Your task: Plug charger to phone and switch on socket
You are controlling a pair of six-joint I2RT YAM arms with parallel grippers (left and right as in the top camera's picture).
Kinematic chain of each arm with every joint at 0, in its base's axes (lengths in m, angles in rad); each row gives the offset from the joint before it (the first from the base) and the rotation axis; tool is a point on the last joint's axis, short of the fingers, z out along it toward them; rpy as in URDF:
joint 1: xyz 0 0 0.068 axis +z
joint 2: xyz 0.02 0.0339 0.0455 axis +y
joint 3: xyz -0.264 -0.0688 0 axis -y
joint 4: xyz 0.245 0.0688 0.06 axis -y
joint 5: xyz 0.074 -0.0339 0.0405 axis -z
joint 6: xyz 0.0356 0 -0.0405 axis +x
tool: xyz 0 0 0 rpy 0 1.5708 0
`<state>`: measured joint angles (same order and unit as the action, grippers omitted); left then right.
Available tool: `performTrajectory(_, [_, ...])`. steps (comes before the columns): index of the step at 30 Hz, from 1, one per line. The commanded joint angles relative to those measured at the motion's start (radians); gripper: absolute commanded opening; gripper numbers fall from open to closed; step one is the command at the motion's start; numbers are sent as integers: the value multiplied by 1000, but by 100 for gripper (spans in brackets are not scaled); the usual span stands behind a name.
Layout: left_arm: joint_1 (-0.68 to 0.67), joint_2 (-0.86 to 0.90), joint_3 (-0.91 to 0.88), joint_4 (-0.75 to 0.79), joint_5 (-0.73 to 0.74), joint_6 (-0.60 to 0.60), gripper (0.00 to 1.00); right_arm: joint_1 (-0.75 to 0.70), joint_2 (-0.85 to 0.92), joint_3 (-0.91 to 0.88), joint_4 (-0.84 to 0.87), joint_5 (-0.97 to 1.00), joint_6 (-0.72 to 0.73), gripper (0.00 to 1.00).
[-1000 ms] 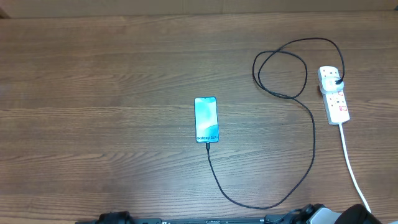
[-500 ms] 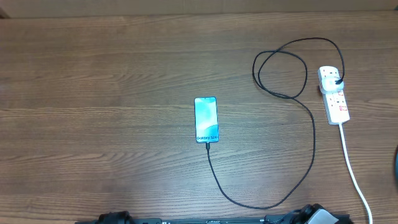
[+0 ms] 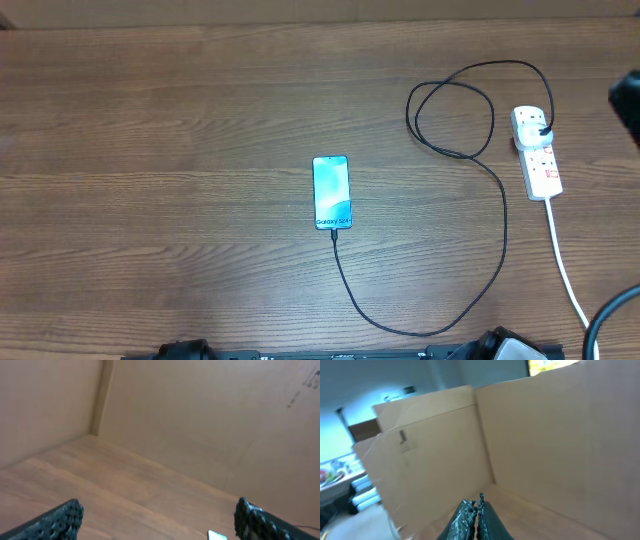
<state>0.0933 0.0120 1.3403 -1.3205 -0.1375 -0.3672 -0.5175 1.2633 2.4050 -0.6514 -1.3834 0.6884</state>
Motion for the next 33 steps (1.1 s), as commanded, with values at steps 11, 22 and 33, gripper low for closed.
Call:
performTrajectory(11, [6, -8, -728, 733, 222, -6, 100, 151, -144, -46, -47, 18, -295, 7])
performTrajectory(22, [6, -8, -1164, 1204, 236, -6, 99, 206, -391, -313, -55, 272, -435, 7])
performTrajectory(33, [6, -7, -1336, 1359, 232, 29, 100, 210, -662, -613, 150, 351, -435, 6])
